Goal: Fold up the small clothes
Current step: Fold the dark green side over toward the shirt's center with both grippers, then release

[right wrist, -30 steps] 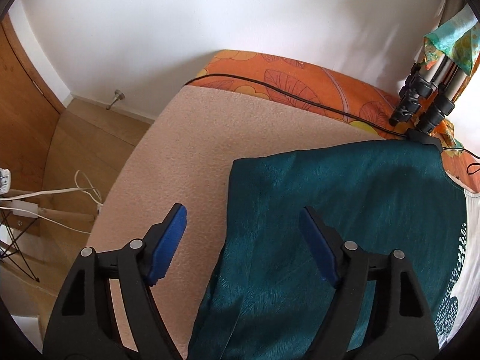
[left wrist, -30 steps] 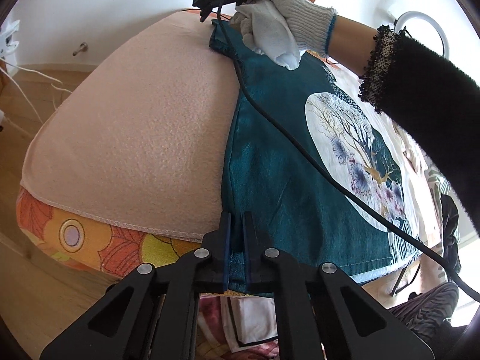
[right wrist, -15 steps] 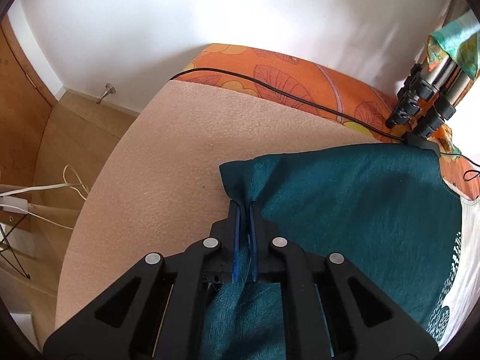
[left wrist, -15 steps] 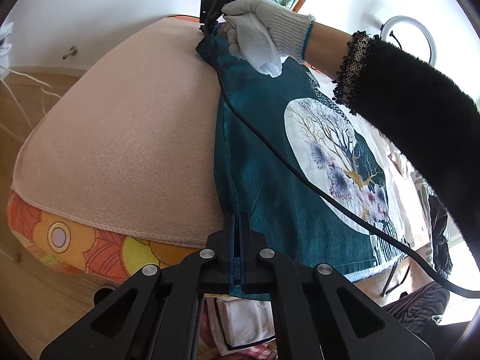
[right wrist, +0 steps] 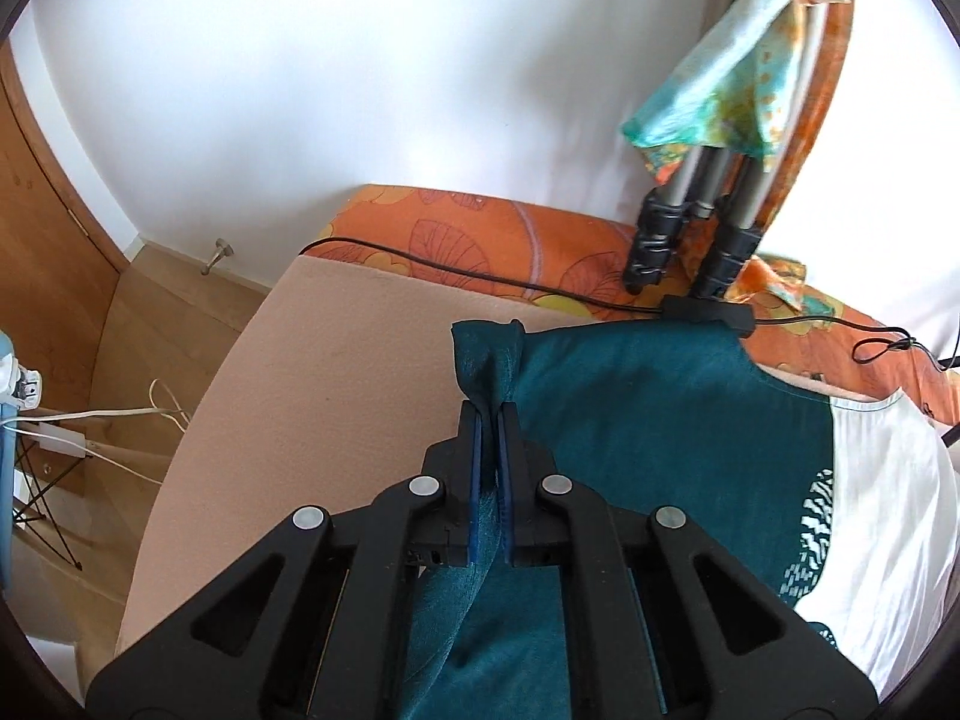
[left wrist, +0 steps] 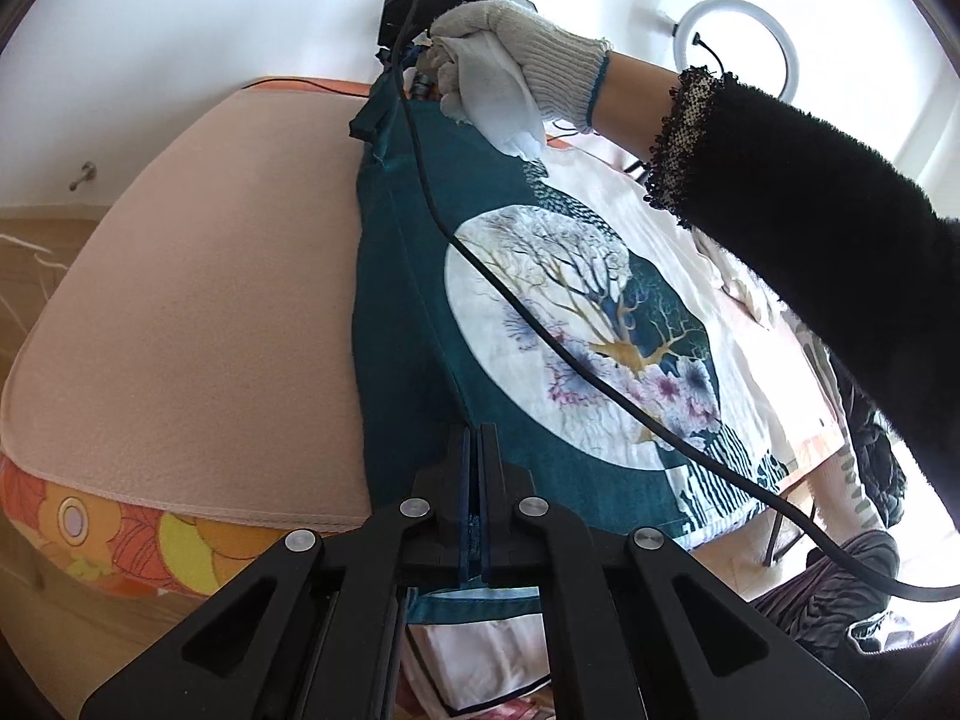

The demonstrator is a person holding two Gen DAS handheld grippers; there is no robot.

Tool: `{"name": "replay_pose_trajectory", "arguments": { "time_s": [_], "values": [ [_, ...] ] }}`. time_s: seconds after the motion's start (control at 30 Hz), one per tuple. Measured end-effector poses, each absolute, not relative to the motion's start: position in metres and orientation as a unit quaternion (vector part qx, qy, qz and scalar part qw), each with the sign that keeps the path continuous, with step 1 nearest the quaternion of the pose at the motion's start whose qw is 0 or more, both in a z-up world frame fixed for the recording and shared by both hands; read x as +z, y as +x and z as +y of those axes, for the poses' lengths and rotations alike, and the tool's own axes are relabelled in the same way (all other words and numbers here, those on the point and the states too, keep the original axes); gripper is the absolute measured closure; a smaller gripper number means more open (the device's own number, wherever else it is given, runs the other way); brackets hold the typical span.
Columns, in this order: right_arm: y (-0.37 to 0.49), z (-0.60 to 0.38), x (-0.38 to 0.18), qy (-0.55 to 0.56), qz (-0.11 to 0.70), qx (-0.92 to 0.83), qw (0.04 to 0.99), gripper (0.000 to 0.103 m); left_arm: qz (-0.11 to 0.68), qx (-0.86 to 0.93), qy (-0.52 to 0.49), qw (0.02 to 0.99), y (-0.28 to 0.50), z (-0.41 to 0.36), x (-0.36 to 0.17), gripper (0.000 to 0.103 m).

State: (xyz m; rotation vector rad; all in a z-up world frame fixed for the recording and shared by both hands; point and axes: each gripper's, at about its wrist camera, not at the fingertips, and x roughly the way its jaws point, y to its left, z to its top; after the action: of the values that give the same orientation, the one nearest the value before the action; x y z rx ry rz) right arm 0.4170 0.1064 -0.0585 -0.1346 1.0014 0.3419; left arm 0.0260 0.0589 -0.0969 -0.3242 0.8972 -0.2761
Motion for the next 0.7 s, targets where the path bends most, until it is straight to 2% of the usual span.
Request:
{"name": "replay_pose_trajectory", "arguments": {
  "time_s": [0.2, 0.47, 0.7],
  "values": [
    [0.411, 0.047, -0.049, -0.061, 0.47, 0.131, 0.871, 0.097, 0.435, -0.177, -0.138, 0.872, 0.03, 0.018, -0.092, 0.103],
    [0.419, -0.028, -0.068, -0.038, 0.482, 0.093, 0.87, 0.097, 0.456, -0.208, -0.122, 0.857, 0.041, -0.021, -0.098, 0.103],
    [0.423, -0.052, -0.087, -0.031, 0.489, 0.093, 0.867, 0.097, 0.466, -0.222, -0.109, 0.85, 0.049, -0.043, -0.102, 0.103]
  ]
}}
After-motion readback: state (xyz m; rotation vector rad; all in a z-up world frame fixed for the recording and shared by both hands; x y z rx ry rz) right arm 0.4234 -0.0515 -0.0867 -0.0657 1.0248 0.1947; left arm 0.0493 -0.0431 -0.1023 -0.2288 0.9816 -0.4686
